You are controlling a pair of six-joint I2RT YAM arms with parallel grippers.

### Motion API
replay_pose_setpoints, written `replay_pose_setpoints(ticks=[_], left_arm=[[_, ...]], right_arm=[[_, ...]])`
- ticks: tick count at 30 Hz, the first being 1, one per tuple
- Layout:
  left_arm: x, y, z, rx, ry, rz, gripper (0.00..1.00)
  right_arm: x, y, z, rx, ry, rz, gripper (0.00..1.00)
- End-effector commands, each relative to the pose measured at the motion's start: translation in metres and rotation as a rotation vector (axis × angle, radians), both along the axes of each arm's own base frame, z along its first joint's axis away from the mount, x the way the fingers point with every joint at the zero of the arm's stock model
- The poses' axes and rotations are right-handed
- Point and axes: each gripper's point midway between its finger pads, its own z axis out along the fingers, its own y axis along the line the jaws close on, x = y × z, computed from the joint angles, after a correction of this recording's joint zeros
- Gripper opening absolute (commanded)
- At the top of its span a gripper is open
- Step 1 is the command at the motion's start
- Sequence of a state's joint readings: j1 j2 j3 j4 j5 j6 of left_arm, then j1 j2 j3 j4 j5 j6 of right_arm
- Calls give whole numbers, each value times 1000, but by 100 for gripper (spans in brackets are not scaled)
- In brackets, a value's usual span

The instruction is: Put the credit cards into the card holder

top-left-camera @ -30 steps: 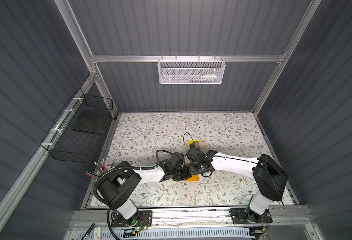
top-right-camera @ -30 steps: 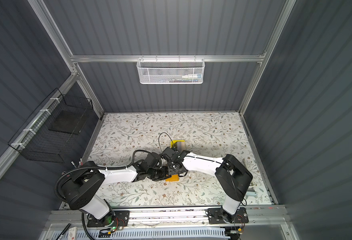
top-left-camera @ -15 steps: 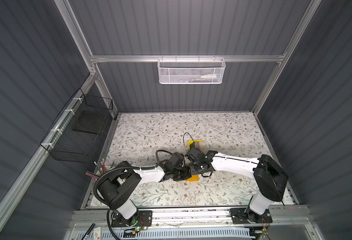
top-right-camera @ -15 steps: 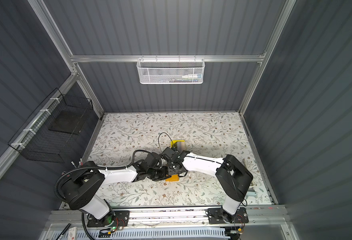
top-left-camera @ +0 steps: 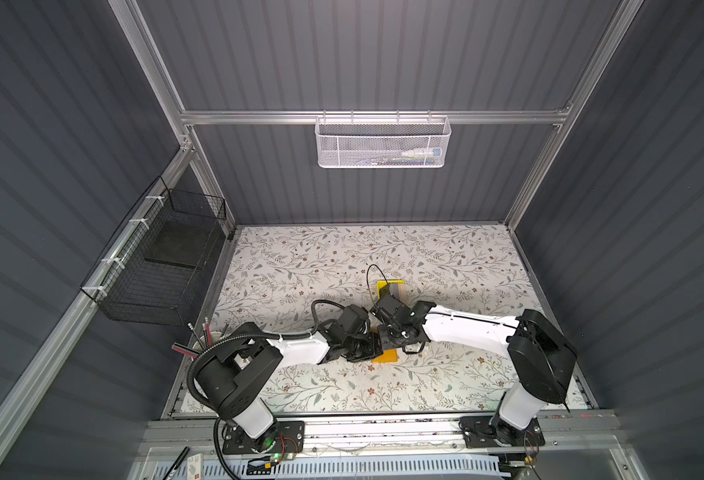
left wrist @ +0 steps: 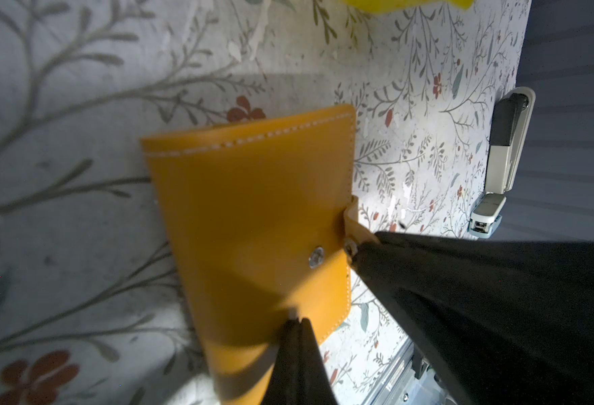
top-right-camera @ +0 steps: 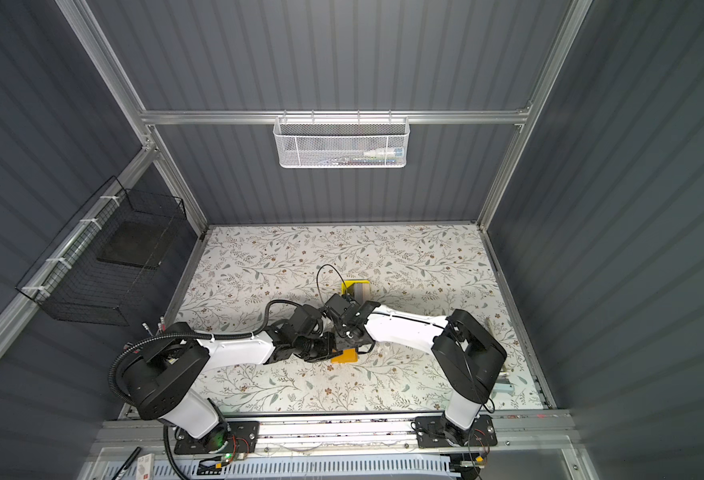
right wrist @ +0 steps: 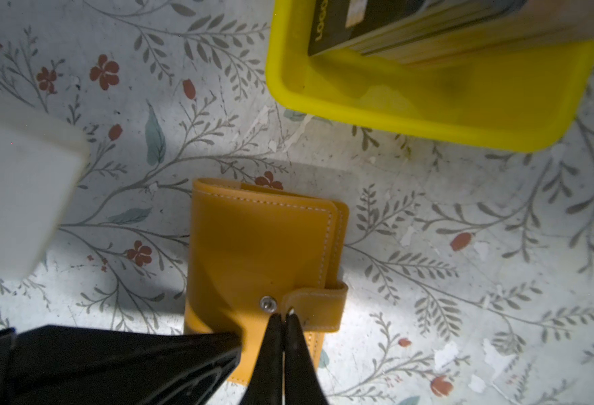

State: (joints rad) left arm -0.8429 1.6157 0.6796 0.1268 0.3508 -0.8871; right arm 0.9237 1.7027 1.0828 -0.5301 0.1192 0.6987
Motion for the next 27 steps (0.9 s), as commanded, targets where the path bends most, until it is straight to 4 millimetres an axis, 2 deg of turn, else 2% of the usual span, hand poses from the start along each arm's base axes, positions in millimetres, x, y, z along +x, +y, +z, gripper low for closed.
replay_pose_setpoints(ticks=[1,27], left_arm=[[-16,25,-27,117,68,21,0],[-19,29,-31,102,80,51,0]], right_arm=[[-3,5,-1,23,12,12,0],[-15,11,-25,22,89,26,0]])
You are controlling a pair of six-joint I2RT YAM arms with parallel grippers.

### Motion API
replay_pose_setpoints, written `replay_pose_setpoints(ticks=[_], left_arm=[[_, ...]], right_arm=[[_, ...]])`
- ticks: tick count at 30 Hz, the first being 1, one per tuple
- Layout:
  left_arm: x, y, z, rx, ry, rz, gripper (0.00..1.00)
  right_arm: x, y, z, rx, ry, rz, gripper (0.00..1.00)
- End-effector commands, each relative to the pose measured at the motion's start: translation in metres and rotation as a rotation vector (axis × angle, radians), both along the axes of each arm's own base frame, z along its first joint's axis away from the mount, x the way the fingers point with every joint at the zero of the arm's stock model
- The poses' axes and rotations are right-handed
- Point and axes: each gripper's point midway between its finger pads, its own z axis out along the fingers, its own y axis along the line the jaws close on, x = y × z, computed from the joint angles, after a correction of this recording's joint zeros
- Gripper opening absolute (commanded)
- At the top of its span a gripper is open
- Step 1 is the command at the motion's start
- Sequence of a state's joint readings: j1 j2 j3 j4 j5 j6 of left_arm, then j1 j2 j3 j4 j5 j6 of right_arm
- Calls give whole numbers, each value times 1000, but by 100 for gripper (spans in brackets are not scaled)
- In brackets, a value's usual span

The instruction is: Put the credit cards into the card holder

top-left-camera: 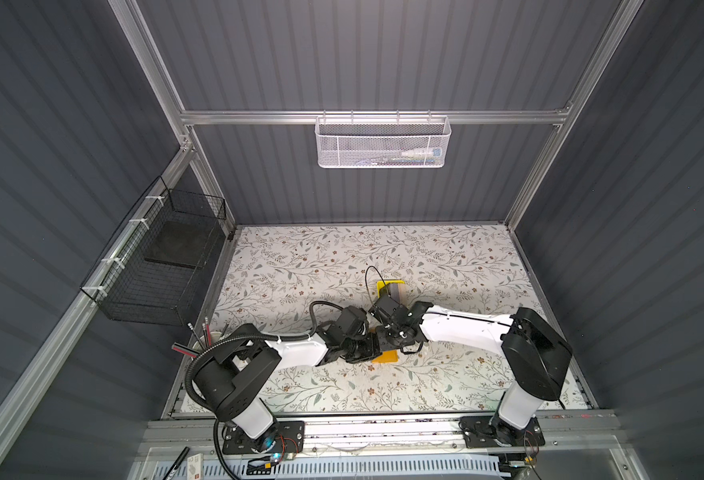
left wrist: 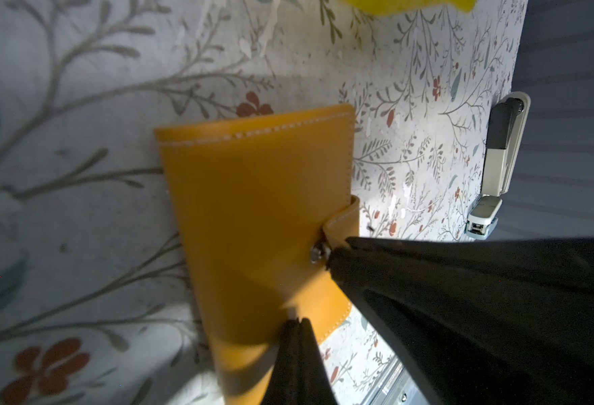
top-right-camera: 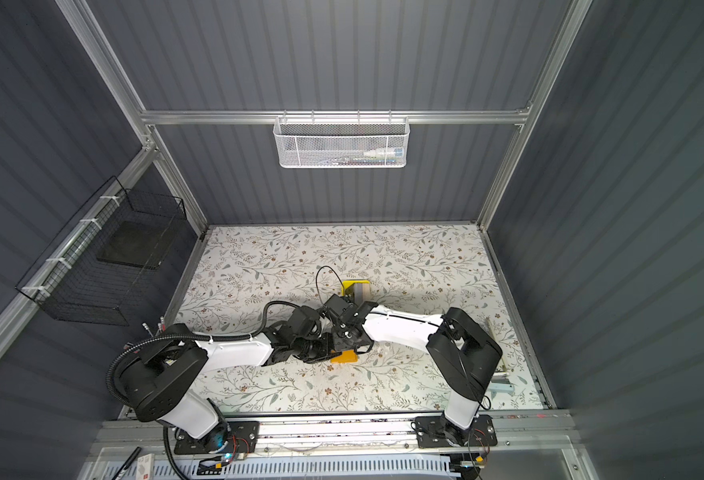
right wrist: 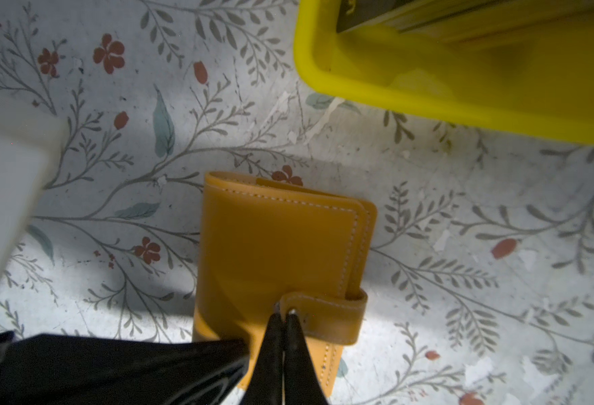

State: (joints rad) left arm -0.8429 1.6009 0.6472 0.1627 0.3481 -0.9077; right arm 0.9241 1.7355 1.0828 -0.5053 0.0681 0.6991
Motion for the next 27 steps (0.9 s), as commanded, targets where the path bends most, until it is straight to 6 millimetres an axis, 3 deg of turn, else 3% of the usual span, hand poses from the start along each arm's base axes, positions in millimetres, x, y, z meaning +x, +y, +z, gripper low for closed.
replay_pose_setpoints(ticks=[1,27], left_arm=[[-19,26,-32,109,85,37,0],[-21,29,-36,86,95,59,0]], right_arm=[[-11,3,-16,3,46,7,0],[-27,0,-41,-13,148,3,0]])
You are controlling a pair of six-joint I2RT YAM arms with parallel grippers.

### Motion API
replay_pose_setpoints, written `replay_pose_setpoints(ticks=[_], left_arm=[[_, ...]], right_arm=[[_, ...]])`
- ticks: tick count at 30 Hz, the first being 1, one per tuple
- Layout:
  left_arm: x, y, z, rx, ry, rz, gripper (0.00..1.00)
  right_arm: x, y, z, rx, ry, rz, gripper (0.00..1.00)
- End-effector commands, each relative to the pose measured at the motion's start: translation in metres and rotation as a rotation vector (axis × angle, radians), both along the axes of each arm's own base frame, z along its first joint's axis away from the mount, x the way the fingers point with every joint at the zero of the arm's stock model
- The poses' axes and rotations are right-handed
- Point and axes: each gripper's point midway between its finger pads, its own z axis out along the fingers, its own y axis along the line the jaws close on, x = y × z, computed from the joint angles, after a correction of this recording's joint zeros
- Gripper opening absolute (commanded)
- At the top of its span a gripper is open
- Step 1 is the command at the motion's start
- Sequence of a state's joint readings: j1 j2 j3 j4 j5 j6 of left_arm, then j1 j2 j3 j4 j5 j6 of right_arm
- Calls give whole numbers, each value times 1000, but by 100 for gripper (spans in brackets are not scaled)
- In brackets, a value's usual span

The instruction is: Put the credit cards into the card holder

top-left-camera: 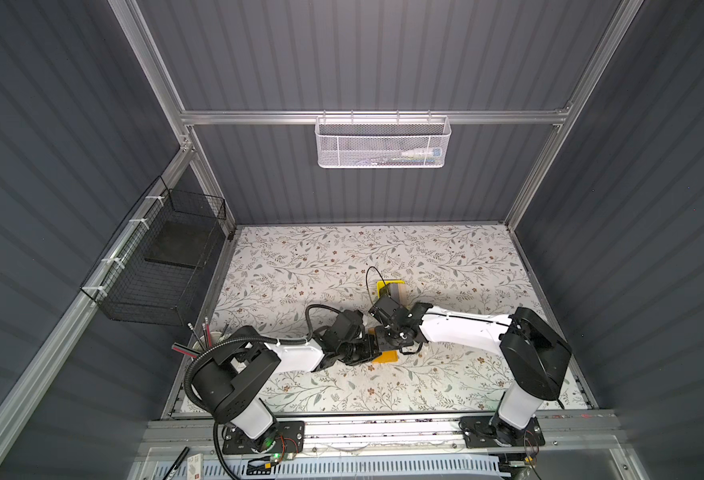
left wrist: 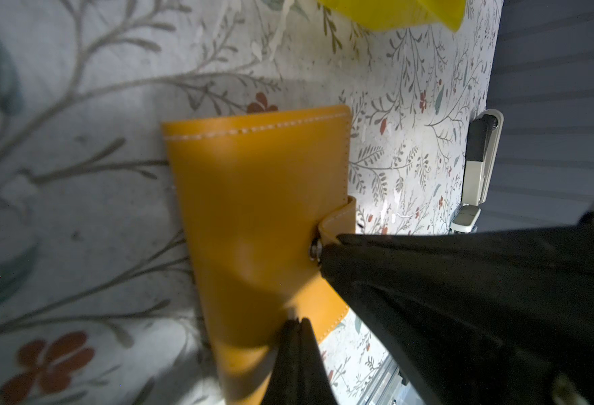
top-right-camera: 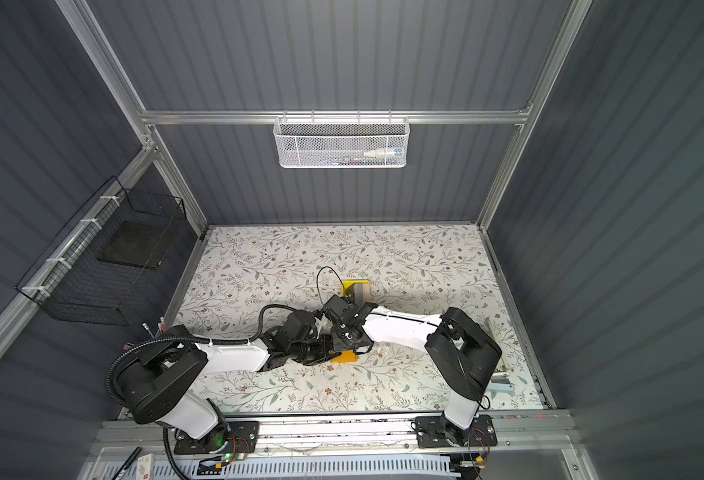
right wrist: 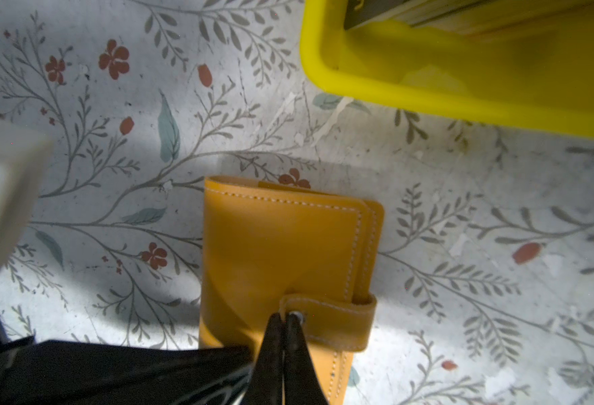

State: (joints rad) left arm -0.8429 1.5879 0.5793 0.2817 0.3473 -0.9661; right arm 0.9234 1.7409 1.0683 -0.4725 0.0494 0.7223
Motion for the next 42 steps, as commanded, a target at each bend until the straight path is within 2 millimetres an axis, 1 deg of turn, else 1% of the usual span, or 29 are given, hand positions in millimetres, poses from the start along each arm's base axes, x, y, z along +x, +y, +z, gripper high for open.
replay_pose_setpoints(ticks=[1,7,17,35,38,40,42], left_arm=[[-20,27,-36,139,100,16,0],[-21,28,-36,139,100,15,0],[-22,30,-36,138,101,17,0],[-24,31,-37,140,101,15,0],[-23,30,-34,135,99,19,0],[-22,30,-33,135,95,19,0],[-21,29,-31,134,92,17,0]], right_arm=[[-27,-3,-38,-36,142,23,0],[-30,-3,-46,-50,172,20,0],[-34,-9,-56,-91,201,2,0],[-38,-13,-70,-122,245,6,0],[-34,-11,-63,-105,223,-1,0],[-28,-8,-48,-70,181,0,0],[-19,-5,-30,-21,135,-3,8]])
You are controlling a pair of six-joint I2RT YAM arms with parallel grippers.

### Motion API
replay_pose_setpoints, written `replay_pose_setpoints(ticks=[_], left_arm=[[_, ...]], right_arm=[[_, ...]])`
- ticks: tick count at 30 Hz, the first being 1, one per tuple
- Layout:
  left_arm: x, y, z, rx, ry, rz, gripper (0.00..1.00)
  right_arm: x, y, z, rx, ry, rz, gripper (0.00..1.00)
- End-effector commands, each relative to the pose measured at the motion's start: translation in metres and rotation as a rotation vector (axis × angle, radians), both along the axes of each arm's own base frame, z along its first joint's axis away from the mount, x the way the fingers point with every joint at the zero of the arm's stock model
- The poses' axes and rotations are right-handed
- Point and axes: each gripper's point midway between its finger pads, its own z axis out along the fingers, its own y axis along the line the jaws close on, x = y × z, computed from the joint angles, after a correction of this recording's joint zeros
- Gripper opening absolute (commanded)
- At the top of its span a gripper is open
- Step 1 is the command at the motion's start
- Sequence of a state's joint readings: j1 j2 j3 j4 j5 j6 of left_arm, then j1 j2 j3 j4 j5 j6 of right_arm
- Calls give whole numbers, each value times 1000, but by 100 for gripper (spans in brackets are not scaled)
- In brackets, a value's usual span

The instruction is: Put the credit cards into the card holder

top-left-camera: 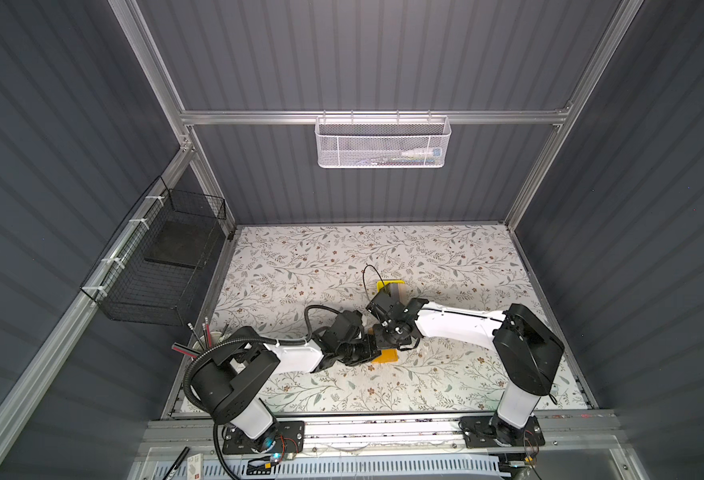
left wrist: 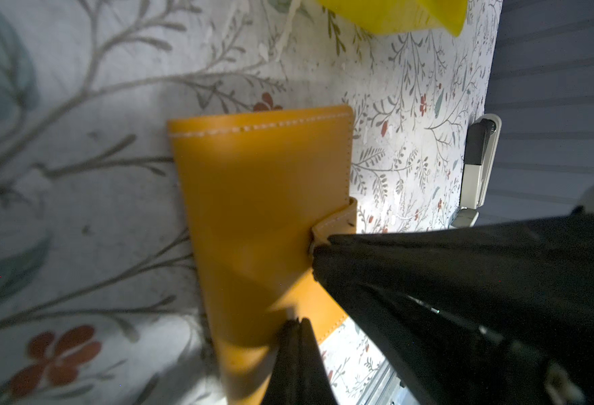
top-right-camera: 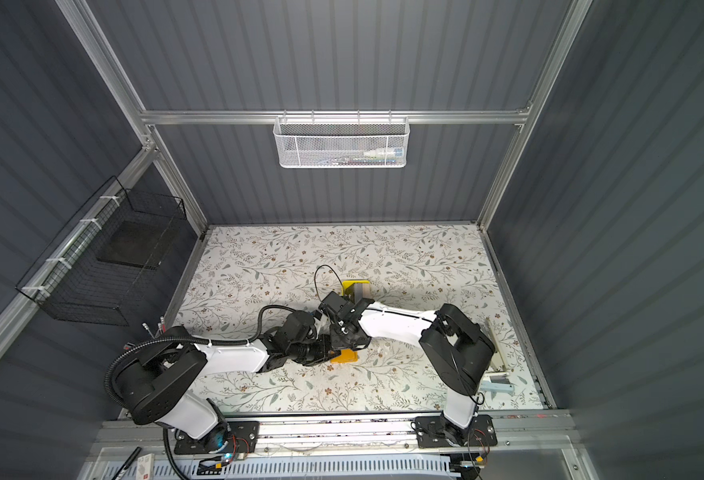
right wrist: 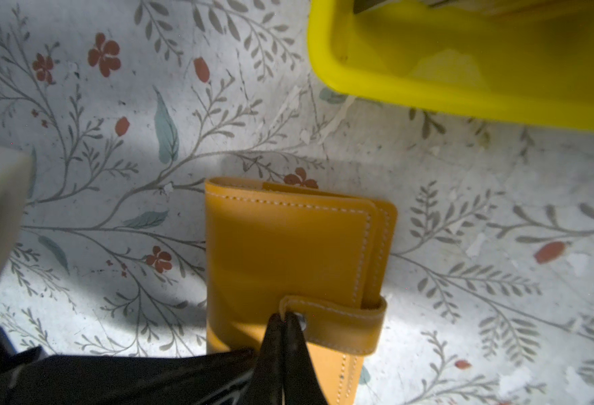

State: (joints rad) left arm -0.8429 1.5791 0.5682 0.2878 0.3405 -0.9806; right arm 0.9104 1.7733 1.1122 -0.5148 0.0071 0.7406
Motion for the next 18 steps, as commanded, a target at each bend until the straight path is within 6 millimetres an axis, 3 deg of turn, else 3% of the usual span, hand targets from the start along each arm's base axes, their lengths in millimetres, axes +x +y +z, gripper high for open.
replay_pose_setpoints(ticks=[1,4,8,9,11,13,14,16,18], left_arm=[[-20,27,-29,133,86,4,0],[-16,23,-20,113,68,4,0],[-5,16,5,77,15,3,0],[-2,15,13,71,-2,4,5],[7,17,30,64,-43,11,13],[20,27,47,69,-92,30,38],[26,33,54,71,-113,39,48],[45,56,66,84,-143,84,79],[63,80,74,125,-185,127,96]], right_arm=[[-16,-8,-21,-1,61,12,11],[-5,-12,4,80,-4,-9,20],[6,-29,37,146,-110,-22,42],[11,-33,47,173,-146,-29,49],[20,-49,65,207,-215,-55,74],[30,-72,83,222,-283,-97,94],[35,-82,90,226,-317,-117,99],[45,-106,105,235,-381,-165,99],[56,-131,116,225,-452,-211,99]])
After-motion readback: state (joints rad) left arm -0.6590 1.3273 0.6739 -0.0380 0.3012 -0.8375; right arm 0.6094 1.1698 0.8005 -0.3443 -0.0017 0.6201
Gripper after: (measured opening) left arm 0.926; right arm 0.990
